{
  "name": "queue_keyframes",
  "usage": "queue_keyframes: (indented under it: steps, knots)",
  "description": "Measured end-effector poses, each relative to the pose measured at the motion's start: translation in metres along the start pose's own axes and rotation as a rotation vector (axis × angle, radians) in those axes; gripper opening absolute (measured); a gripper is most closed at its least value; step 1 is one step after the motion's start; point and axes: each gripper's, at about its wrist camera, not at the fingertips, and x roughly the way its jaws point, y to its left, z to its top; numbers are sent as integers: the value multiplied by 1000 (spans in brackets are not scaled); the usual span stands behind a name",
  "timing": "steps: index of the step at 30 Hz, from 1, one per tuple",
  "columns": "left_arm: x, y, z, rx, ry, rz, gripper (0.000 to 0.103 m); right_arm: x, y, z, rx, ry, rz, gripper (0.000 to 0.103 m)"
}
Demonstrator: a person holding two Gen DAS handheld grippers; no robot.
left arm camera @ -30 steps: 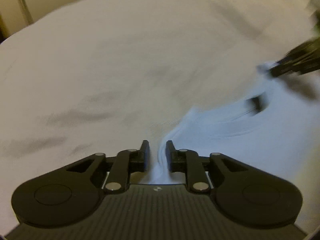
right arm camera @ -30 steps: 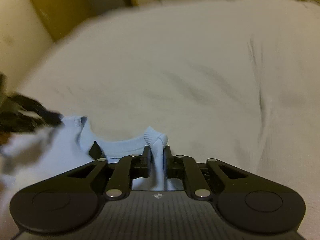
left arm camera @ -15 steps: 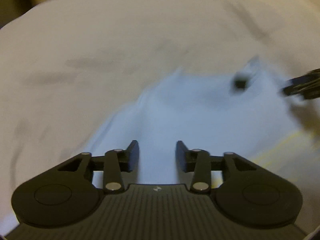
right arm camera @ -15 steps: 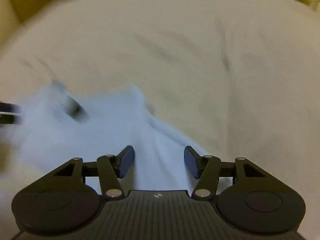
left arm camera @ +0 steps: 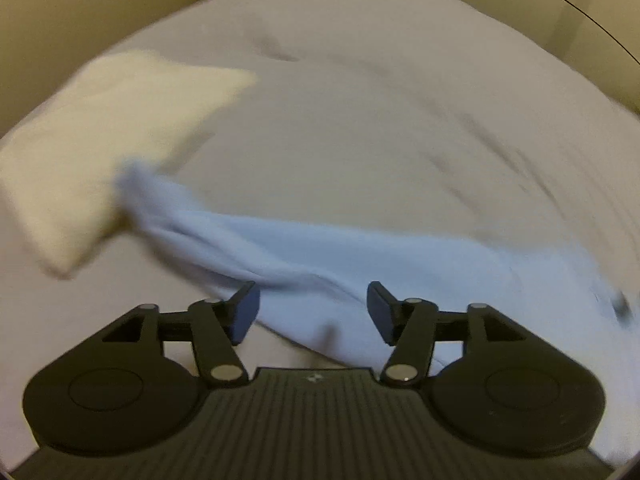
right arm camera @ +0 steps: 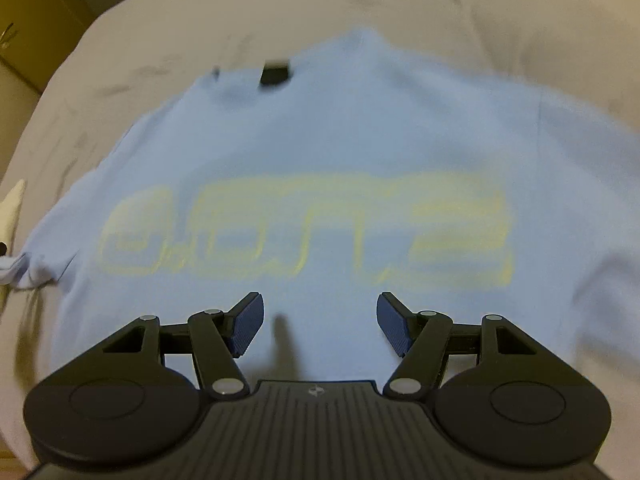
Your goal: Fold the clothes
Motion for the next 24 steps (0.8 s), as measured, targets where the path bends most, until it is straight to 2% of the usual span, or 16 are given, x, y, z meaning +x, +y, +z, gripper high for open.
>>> queue_keyframes:
  steps: [3, 5, 7, 8, 9, 10, 13, 15, 17, 18, 19, 21, 22, 23, 24]
  knots:
    - [8, 43, 22, -145, -5, 36, 64, 6, 9, -14, 41, 46, 2, 66]
    - [21, 60, 31, -197, 12, 55, 65, 8, 13, -12, 49, 53, -2, 68]
    - [36, 66, 36, -212, 36, 47, 57, 7, 18, -10, 57, 47, -7, 69]
    - [41, 69, 37, -214, 51, 33, 33, 3, 20, -15, 64, 44, -7, 69]
    - [44, 71, 36, -208, 67, 7, 2, 5, 20, -14, 73, 42, -6, 69]
    - [42, 72, 33, -195, 70, -18, 2, 7, 21, -13, 82, 40, -5, 69]
    - [4, 81, 14, -83, -39, -37, 1, 8, 28, -16, 79, 39, -14, 69]
    - [-18, 98, -4, -28, -76, -33, 4, 10, 34, -20, 71, 43, -20, 69]
    - [-22, 116, -29, 44, -38, 26, 16, 10, 39, -25, 68, 49, -20, 69]
    - [-20, 122, -42, 88, -6, 92, 29, 11, 42, -27, 67, 53, -20, 69]
    - [-15, 125, -55, 135, 29, 179, 31, 12, 45, -29, 66, 56, -23, 69]
    - [-14, 125, -75, 210, 43, 315, 26, 13, 51, -33, 53, 60, -30, 69]
    - [-19, 123, -83, 227, 35, 341, 26, 12, 54, -35, 41, 57, -32, 69]
    - [-27, 120, -90, 219, 30, 318, 26, 10, 57, -37, 28, 54, -34, 69]
    - [-33, 116, -96, 203, 45, 255, 26, 9, 59, -39, 20, 52, -36, 69]
